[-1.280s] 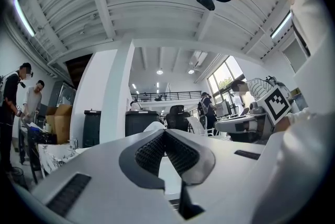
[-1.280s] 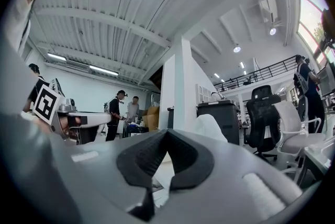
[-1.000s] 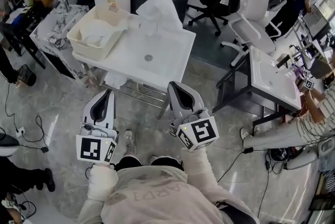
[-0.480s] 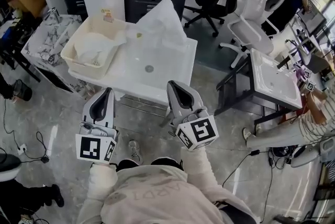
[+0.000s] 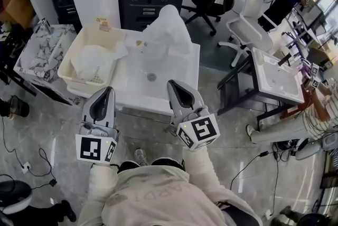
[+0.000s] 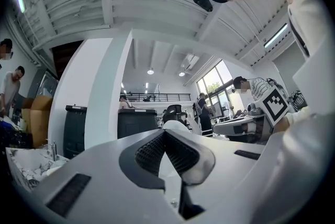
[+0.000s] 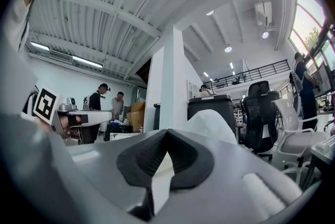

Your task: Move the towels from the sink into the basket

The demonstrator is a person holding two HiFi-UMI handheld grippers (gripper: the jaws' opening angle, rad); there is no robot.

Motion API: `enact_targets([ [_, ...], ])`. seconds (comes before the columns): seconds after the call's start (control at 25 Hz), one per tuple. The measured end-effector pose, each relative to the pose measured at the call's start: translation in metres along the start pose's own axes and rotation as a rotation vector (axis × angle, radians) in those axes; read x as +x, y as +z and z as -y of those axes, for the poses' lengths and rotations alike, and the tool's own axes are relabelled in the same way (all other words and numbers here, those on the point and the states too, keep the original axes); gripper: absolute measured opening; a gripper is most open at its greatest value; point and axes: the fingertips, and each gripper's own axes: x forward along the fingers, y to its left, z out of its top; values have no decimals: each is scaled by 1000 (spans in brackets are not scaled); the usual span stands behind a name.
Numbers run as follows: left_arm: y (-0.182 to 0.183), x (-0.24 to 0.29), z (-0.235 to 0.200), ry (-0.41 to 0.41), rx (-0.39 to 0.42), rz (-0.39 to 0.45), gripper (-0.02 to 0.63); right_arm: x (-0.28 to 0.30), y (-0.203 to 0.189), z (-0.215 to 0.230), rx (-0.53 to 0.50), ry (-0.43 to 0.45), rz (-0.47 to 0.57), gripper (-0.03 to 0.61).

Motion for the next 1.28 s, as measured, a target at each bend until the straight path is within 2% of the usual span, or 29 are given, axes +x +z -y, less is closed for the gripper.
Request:
enact_targets([
  [0.4,-9,26,-46,-54,-4,2,5,51,-4,15,13,-79,-93,15],
  [0.56,-13,36,-54,-67,-8,0,5,70,-6,28,-16,-83,-170,40],
  [0.76,-21,47,-59,-78,-22,-6,5,90,1,51,-29,-90,-236,112],
  [1.04,-20,61,-75,-39,-28,-16,5,125,23,91,-96,-106,-294,166],
  [1.28,-21,74,-88,-4,-25,-15,6,157,33,108,-74,-75,-303,196],
])
